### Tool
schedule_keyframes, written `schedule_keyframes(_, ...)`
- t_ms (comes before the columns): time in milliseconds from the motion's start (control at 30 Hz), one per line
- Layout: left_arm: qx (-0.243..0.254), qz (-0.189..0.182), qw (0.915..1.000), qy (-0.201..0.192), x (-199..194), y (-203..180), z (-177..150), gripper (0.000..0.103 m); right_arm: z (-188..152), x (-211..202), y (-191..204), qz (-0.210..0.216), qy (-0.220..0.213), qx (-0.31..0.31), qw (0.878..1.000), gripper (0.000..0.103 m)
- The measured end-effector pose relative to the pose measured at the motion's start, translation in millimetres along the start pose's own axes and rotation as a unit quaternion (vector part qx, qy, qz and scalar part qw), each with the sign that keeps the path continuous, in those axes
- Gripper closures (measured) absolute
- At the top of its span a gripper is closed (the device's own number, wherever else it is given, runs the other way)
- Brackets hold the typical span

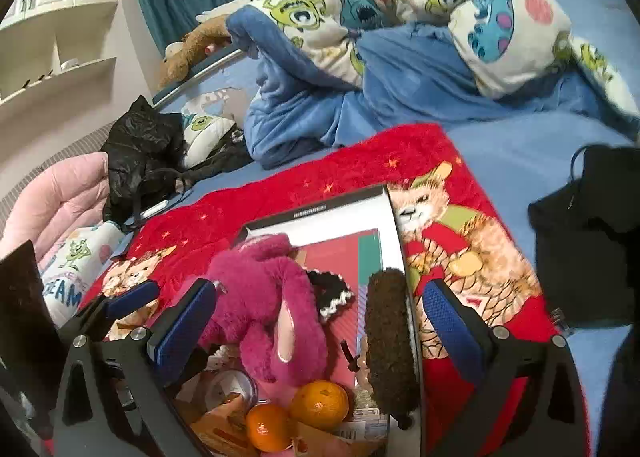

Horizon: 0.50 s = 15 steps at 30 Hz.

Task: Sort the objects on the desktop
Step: 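Lower the pink bear into the box and open the left gripper while the right releases the brown strip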

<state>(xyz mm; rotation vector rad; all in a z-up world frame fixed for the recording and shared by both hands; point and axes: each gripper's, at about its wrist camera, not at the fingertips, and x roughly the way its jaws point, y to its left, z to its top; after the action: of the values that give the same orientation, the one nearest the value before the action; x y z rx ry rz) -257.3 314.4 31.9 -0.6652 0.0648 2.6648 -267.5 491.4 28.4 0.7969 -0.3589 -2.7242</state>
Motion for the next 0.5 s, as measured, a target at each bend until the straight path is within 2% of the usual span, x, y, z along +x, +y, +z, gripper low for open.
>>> schedule_keyframes(100,-0.004,-0.015,0.9999,-0.005,-9.3,-3.5,5.2,0.0,5.6,-9.5,10.0,-0.002,-0.01,-0.007,1.0,0.0)
schedule_keyframes(233,0.002,-0.004,0.9999,-0.016,-26.3,-8.1,12.1,0.0,11.4,-17.2,23.5,-0.015,-0.003,-0.002,1.0,0.0)
schedule_keyframes(367,-0.015,-0.012,0.9994,-0.028,-53.5,-7.0,17.8,0.0,8.7,-36.3,53.4,-0.056,-0.002,-0.052,0.997,0.0)
schedule_keyframes(500,-0.014,-0.005,0.9991,-0.041,-92.1,-3.7,16.3,0.0,15.2,-56.1,75.5,-0.093,0.0,-0.054,0.994,0.0)
